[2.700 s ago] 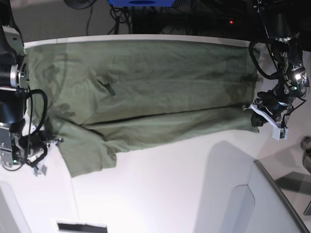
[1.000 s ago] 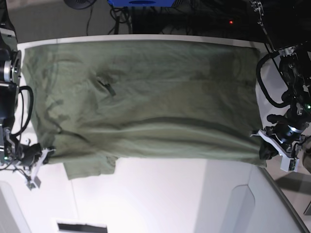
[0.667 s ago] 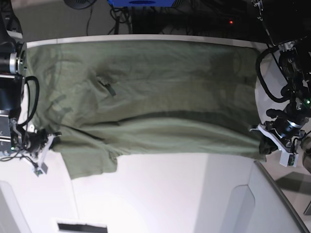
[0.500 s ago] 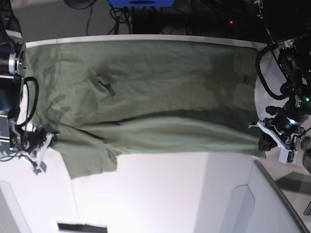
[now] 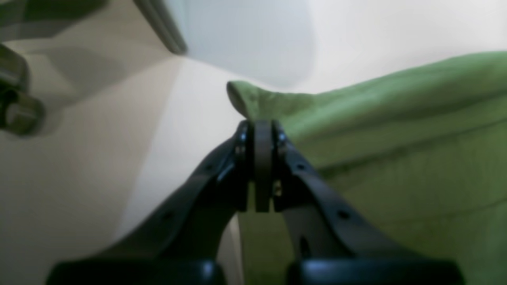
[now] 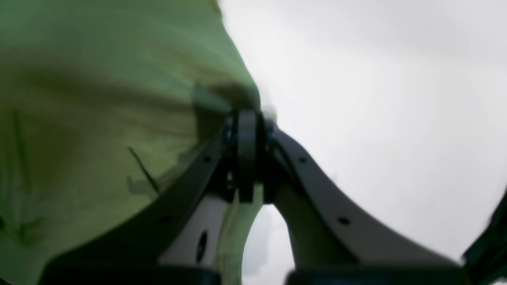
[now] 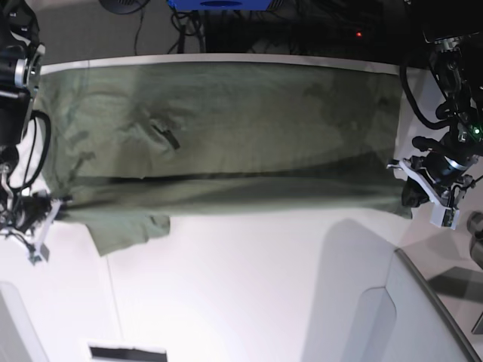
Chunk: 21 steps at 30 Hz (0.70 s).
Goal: Layout the t-shirt on the table in an organized manner, then fold the t-shirt properly
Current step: 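Fold the held hem up over the shirt body toward the collar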
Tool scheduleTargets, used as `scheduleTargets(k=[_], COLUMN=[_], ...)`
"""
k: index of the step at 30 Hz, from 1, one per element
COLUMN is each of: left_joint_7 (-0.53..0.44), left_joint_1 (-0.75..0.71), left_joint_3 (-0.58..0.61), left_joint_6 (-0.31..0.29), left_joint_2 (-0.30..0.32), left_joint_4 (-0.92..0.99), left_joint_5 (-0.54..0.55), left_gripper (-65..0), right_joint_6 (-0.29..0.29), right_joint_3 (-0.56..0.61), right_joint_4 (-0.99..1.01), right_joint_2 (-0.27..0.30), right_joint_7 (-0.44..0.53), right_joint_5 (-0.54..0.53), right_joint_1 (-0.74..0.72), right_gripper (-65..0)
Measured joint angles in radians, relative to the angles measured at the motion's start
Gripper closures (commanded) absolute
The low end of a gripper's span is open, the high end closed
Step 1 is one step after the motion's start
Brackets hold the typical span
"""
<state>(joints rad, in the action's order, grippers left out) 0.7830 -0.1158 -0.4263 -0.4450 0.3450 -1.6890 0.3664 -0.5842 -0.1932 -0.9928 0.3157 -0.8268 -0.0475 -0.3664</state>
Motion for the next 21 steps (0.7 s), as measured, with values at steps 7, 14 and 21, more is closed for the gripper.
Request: scheduleTargets(k=[7,14,21], left_joint_7=[-0.007,-0.008,-0.008], left_joint_1=[-0.035,-0.056,-0.090], left_joint_3=[0.000,0.000,0.002], left_joint_6=[0.000,-0.058,-0.066], left_joint_2=[0.009,0.024,0.036], left_joint_4=[0.000,0.020,0.055], left_joint_5=[0.001,-0.007,-0.014], left_gripper=[0.0,0.0,0.0], right_joint_6=[0.000,0.000,-0.001], right_joint_3=[-0.006,-0.079,-0.132], right_joint_4=[0.000,0.000,-0.039], right_joint_2=[0.004,0.001,-0.020], right_joint_7=[-0.006,-0.070,-0.101], right_joint_5=[-0.003,-0.016,-0.011], right_joint_1=[0.061,0.074,0.134], right_gripper=[0.0,0.0,0.0])
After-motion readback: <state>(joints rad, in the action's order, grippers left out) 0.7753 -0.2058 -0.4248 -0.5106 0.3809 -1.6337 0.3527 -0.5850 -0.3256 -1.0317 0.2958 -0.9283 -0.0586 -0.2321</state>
